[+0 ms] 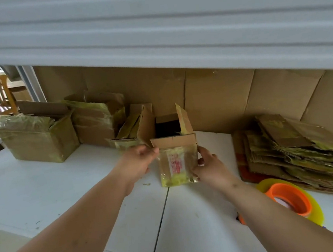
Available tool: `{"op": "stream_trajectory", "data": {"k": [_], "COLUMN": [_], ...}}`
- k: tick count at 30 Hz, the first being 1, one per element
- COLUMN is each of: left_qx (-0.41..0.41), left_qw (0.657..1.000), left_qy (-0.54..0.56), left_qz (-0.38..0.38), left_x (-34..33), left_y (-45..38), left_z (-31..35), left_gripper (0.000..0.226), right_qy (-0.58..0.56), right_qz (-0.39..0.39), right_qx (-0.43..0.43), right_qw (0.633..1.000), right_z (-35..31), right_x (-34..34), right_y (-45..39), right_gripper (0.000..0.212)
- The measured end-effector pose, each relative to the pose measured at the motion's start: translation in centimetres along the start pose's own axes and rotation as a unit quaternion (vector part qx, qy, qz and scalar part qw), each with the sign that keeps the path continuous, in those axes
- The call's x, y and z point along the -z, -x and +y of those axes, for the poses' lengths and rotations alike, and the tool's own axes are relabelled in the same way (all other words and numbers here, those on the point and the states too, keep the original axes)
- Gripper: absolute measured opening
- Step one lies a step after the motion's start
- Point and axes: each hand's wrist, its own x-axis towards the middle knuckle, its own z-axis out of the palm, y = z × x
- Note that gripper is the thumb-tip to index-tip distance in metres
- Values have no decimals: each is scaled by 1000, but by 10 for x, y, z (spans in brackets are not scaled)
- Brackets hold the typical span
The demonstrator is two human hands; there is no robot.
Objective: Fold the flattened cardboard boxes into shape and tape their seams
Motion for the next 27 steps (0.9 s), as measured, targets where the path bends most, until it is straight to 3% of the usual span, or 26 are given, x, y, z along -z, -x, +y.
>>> {"op": "stream_trajectory", "data": {"k": [4,9,11,14,20,27], "left_qx": [48,55,42,22,-8,-46], "left_qw": [990,963,971,986,994,988], "left_qy": [134,248,214,130,33,-88], "left_qz": [14,-86,-97,-99,-108,-118], "left_x": [4,13,14,15,17,12], "left_y": [-25,-45,-47,-47,-51,-52], "left_z": [2,8,11,14,14,10], "left_gripper": [18,34,26,32,42,51], "right_qy": [-61,-212,-181,-54,-115,1], "right_qz": [-36,-71,-74,-69,-81,-52], "right_qx": [5,-57,-64,-59,-55,-10], "right_qw": [997,973,979,994,989,999], "right_z": [-15,-22,-27,-38,-42,-34], "right_x": [-9,-17,-19,-23,-26,-19], "right_y": [-12,-32,-42,-56,-70,-60], "right_gripper": [60,79,73,65,66,72]}}
